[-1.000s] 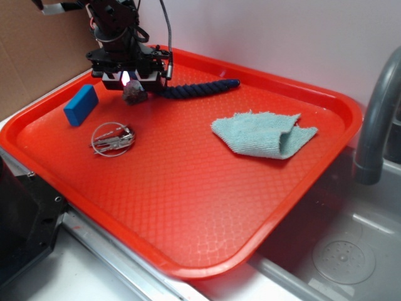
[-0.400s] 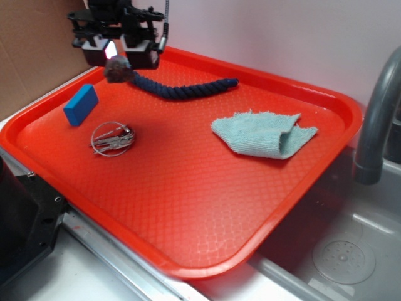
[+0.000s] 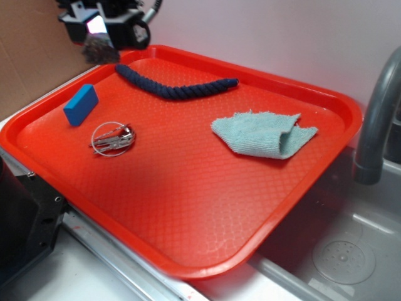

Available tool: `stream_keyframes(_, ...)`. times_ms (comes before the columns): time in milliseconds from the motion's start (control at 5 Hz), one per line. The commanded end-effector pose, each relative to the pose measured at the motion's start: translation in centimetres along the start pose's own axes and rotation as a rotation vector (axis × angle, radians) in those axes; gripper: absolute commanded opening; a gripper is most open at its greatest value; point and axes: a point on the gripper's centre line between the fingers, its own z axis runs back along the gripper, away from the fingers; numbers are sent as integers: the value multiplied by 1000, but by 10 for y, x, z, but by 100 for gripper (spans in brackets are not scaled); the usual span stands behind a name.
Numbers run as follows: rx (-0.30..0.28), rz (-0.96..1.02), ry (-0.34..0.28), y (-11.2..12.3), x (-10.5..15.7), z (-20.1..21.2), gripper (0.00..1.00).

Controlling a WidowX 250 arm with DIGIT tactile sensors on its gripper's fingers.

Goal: Grab the rock.

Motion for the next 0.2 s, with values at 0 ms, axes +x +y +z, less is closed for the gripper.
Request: stream_keyframes(0, -25, 4, -28, 5, -4, 28, 0)
